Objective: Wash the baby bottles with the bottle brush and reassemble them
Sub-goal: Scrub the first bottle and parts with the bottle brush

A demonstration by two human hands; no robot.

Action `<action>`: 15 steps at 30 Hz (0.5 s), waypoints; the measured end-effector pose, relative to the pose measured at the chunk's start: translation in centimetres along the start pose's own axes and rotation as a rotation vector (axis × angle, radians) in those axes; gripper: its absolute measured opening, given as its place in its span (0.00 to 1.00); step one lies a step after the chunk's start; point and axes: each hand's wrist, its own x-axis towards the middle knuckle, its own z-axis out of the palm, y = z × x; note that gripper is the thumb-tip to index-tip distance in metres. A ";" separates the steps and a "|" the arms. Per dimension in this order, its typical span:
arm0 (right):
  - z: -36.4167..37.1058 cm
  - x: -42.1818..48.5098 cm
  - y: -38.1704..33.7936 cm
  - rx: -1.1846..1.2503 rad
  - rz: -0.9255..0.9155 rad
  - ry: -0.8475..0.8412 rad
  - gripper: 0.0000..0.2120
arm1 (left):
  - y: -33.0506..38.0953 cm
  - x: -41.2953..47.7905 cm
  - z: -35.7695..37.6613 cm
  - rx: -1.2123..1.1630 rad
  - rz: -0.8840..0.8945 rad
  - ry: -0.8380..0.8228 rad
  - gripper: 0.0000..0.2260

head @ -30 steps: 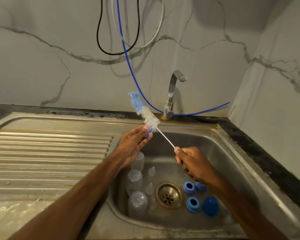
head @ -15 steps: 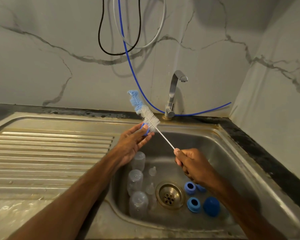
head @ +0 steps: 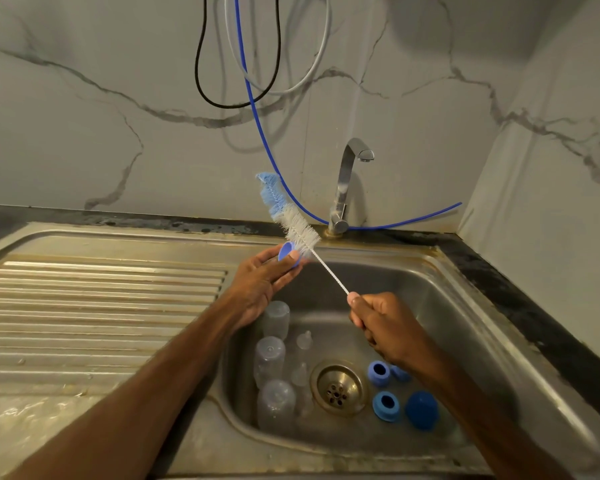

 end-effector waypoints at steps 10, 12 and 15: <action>0.0 0.1 0.5 -0.065 -0.065 0.021 0.24 | 0.2 -0.2 0.5 -0.187 -0.107 -0.013 0.19; 0.1 0.0 0.9 -0.119 -0.078 0.023 0.24 | 0.3 -0.1 0.4 -0.216 -0.113 0.010 0.17; 0.5 0.0 1.1 -0.155 -0.098 0.023 0.24 | 0.3 0.1 0.1 -0.190 -0.092 0.064 0.13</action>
